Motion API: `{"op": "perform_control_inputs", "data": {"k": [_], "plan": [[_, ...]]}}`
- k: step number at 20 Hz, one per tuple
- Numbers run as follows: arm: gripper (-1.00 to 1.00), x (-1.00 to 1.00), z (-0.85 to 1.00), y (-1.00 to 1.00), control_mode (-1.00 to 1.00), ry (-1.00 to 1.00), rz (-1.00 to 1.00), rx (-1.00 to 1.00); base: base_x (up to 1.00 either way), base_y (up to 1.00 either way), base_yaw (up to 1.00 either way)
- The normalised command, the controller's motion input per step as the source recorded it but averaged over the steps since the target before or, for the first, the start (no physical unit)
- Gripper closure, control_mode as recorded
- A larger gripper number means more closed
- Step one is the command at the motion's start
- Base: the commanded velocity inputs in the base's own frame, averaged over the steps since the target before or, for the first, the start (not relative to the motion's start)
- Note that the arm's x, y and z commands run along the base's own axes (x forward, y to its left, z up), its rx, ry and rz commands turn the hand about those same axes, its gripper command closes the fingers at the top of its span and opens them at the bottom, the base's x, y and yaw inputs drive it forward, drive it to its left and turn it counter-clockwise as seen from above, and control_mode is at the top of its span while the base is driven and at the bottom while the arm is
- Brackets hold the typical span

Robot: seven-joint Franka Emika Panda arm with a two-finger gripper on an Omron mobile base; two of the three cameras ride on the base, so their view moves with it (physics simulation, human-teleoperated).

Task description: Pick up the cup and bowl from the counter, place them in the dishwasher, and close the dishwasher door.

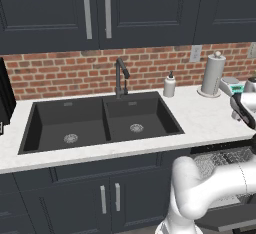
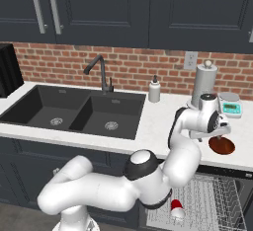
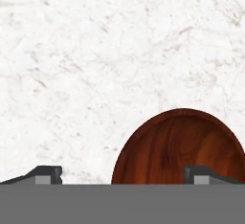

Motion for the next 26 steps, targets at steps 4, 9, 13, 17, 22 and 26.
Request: {"op": "perform_control_inputs", "data": {"k": [4,9,13,17,22,26], "plan": [[-1.0,0.12,0.0,-0.29,-1.0,0.0,0.0,0.0,0.0,0.0,0.0],[-1.0,0.09,-0.08,-0.01,-1.0,0.0,0.0,0.0,0.0,0.0,0.0],[-1.0,-0.04,-0.11,0.0,-1.0,0.0,0.0,0.0,0.0,0.0,0.0],[-1.0,0.0,-0.12,-0.03,-1.0,0.0,0.0,0.0,0.0,0.0,0.0],[-1.0,0.0,-0.17,-0.01,-1.0,0.0,0.0,0.0,0.0,0.0,0.0],[-1.0,0.0,-0.24,0.0,-1.0,0.0,0.0,0.0,0.0,0.0,0.0]]}}
